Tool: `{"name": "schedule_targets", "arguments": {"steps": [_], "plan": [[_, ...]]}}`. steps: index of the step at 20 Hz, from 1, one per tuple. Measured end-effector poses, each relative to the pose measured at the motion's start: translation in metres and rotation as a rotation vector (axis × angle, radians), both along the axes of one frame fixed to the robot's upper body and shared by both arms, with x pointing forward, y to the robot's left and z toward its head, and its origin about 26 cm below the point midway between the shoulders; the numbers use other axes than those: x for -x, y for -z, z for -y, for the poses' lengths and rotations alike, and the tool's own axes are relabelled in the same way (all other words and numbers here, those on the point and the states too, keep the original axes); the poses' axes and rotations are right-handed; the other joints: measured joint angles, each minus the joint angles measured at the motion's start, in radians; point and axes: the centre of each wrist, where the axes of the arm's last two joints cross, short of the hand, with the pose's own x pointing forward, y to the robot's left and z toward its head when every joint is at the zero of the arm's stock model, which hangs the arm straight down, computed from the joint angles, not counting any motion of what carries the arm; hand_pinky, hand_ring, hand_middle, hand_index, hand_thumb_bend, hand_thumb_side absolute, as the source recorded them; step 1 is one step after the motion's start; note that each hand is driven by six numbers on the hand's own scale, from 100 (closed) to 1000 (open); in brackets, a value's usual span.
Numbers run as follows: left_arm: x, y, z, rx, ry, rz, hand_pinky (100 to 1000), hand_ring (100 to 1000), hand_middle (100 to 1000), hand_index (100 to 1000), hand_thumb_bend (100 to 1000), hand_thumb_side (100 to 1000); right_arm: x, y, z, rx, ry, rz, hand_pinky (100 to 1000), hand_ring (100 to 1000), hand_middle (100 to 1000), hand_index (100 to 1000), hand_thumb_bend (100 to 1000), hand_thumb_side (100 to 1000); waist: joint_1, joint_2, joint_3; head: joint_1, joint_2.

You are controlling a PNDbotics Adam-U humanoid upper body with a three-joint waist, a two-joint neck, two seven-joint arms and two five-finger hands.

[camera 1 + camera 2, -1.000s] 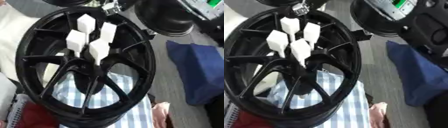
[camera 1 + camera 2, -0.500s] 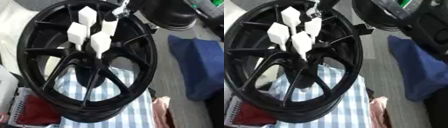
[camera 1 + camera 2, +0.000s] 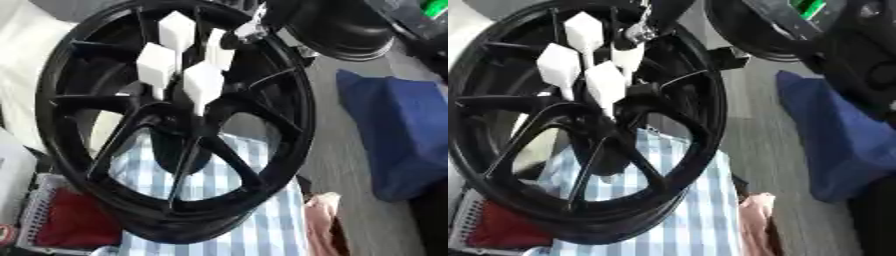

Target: Pull the pin out of the wheel hub.

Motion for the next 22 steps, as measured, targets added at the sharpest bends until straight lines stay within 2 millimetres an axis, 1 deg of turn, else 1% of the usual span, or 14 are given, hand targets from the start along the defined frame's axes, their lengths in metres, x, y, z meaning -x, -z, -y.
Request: {"name": "schedule_targets", "arguments": {"steps": [12,22], "plan": [[0.0,0.0,0.0,0.003,0.002,0.0,761,782,773,793,409,708,-0.006,0.009,0.001,0.019,0.007,-0.03,804,776,716,774,528,425,-0.005,0.001,0.006,-0.005,0.0],[0.0,-0.001,0.001,0.005,0.002,0.003,761,779,770,790,405,710,-0.011,0.012,0.0,0.019,0.01,-0.049,795,762,699,756,530,421,-0.009,0.01,0.013,-0.008,0.0]]}}
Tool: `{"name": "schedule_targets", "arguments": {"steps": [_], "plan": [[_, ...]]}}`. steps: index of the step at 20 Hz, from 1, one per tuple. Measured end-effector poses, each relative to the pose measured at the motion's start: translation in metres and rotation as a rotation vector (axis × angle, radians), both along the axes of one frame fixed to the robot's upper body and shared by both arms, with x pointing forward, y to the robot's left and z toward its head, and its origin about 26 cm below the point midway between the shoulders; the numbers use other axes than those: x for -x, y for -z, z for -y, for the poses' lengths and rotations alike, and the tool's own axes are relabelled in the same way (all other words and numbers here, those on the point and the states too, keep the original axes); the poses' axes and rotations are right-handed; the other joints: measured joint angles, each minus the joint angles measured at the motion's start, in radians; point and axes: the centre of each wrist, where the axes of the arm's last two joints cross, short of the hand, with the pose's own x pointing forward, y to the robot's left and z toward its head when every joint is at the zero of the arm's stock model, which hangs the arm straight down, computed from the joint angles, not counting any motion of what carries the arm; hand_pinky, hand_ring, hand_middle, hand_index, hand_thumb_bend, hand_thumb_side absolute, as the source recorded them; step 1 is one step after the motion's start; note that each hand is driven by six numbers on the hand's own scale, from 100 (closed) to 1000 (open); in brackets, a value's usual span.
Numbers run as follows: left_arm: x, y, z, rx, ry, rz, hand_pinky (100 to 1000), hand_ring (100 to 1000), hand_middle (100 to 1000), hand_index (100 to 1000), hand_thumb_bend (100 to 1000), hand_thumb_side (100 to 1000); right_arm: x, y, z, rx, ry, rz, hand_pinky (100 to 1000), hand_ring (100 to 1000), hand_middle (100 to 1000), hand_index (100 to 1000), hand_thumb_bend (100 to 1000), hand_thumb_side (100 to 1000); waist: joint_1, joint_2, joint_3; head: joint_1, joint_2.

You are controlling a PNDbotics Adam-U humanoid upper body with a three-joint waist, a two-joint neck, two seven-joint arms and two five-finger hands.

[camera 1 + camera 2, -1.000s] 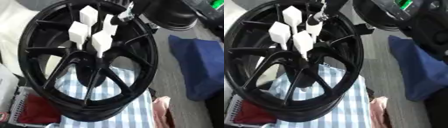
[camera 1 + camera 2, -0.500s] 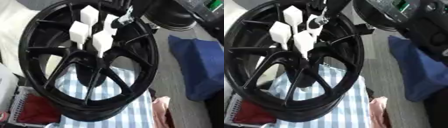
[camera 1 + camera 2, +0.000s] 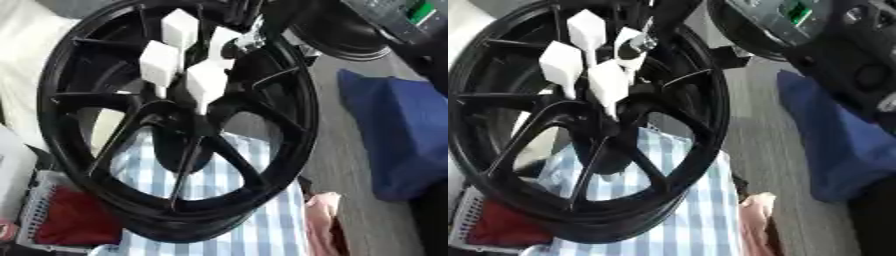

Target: Pull the pin out of the wheel hub.

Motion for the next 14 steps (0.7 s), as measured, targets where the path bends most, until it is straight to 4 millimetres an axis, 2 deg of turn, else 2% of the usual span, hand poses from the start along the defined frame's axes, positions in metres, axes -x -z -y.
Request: {"name": "schedule_targets", "arguments": {"steps": [14], "plan": [[-0.0004,-0.0022,0.0009,0.001,0.001,0.006,762,776,768,787,400,714,-0.0088,0.0052,0.0011,-0.012,0.029,-0.029,788,750,683,744,534,406,-0.007,0.007,0.009,-0.007,0.0]]}}
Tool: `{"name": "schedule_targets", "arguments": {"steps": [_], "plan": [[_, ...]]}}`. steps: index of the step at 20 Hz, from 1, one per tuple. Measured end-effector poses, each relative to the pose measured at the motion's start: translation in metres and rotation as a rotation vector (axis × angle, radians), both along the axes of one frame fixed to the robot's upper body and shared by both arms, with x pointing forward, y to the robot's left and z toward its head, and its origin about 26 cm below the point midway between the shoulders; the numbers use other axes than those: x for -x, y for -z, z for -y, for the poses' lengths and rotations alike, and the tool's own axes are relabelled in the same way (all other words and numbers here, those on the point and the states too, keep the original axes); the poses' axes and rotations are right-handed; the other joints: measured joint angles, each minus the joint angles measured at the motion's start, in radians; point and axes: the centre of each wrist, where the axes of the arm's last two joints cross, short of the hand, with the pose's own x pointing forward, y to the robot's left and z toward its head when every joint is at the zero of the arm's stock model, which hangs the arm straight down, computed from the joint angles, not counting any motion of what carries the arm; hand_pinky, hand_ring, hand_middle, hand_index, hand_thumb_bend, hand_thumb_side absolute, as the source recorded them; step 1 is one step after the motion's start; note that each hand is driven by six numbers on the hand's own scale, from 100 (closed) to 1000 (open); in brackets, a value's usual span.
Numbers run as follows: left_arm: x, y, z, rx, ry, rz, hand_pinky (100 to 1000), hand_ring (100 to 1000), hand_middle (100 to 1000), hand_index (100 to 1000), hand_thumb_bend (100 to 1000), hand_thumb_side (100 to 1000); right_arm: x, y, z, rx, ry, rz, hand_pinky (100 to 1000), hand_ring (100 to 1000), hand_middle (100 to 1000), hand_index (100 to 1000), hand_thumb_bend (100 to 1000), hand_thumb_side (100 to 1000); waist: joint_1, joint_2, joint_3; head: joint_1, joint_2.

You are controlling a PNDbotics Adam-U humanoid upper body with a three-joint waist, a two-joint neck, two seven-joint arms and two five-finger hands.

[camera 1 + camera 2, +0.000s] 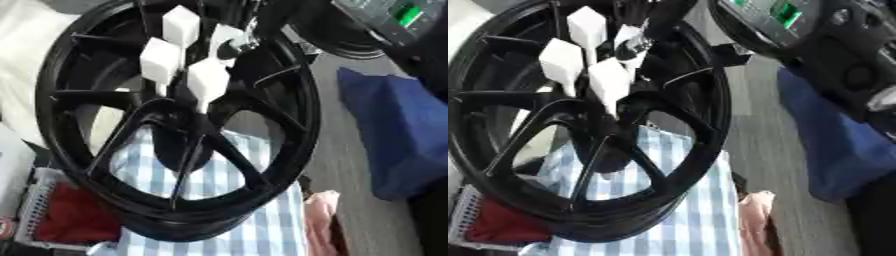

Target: Pull the pin out of the wheel hub.

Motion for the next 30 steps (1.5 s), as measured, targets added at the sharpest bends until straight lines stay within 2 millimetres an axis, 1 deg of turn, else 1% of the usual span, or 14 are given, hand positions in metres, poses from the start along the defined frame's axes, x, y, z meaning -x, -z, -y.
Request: {"name": "schedule_targets", "arguments": {"steps": [3,5,8,10,22,30], "plan": [[0.0,0.0,0.0,0.0,0.0,0.0,763,776,768,787,398,716,-0.005,0.006,0.002,0.003,0.01,-0.025,786,746,682,743,536,408,0.0,0.005,0.0,0.0,0.0],[0.0,0.0,0.0,0.001,0.0,0.0,763,776,768,786,397,716,-0.008,0.008,0.003,0.004,0.016,-0.033,786,749,706,759,546,406,-0.001,0.005,0.0,0.0,0.0],[0.0,0.0,0.0,0.001,0.0,0.0,763,776,768,785,395,716,-0.009,0.006,0.006,-0.007,0.023,-0.033,786,756,726,795,550,408,-0.001,0.006,-0.002,0.001,0.0],[0.0,0.0,0.0,0.001,0.0,-0.001,763,776,769,785,393,717,-0.01,0.003,0.008,-0.02,0.029,-0.029,786,763,757,827,547,414,0.0,0.006,-0.004,0.003,0.0],[-0.001,0.002,0.001,0.007,0.003,-0.004,765,776,769,782,388,720,-0.013,0.003,0.011,-0.032,0.051,-0.033,782,758,747,815,548,421,0.0,0.016,-0.002,-0.001,0.0],[-0.001,0.002,0.001,0.008,0.003,-0.003,766,777,770,782,386,721,-0.016,0.006,0.011,-0.033,0.059,-0.046,780,752,731,796,545,419,0.0,0.017,0.001,-0.005,0.0]]}}
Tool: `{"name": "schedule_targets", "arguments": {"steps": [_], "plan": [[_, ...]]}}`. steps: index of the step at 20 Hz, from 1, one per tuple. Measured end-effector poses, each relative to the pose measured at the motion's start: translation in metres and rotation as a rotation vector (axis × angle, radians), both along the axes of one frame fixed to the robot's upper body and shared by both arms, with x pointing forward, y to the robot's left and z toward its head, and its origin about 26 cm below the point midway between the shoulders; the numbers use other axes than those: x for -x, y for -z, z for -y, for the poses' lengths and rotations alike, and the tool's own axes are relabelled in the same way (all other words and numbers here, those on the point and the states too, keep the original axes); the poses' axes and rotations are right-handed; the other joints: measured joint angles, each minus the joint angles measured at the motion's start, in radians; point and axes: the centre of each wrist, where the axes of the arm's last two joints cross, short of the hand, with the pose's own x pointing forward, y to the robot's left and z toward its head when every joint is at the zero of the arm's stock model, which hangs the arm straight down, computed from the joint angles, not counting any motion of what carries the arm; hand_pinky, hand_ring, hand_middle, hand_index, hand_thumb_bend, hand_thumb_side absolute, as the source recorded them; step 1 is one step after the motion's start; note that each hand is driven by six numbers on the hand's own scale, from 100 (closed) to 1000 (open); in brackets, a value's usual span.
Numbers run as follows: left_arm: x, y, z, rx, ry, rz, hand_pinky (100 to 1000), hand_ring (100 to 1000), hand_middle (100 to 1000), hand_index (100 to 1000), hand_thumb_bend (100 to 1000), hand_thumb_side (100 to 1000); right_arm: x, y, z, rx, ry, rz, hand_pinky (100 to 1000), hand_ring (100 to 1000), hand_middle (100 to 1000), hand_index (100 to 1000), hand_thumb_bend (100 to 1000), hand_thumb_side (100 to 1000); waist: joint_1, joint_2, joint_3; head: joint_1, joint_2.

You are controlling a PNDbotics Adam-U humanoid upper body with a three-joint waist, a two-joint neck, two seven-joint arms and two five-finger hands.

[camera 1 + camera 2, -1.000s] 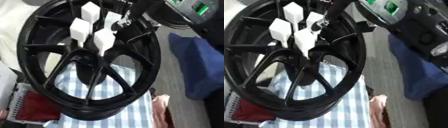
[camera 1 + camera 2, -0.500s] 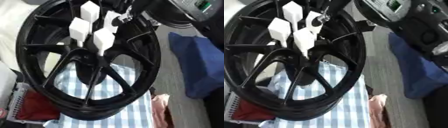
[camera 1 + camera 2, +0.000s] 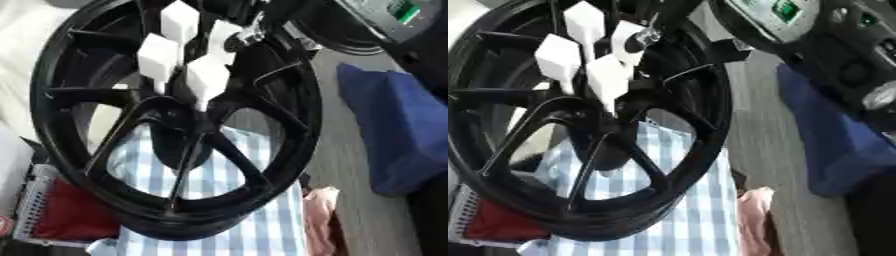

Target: Pull the pin out of the wheel hub.

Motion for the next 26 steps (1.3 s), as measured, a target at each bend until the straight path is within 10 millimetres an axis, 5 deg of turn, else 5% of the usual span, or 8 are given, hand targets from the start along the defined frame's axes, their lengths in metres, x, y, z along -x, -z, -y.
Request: {"name": "schedule_targets", "arguments": {"steps": [14,26], "plan": [[0.0,-0.002,0.001,0.0,0.003,0.006,768,777,772,782,379,724,-0.005,0.007,-0.005,-0.01,0.001,-0.028,776,737,680,735,537,390,-0.002,0.003,0.009,-0.005,0.0],[0.0,-0.002,0.001,0.0,0.004,0.005,770,777,773,781,372,728,-0.001,0.011,-0.002,-0.092,0.039,-0.067,737,644,535,591,422,224,-0.006,0.008,0.009,-0.005,0.0]]}}
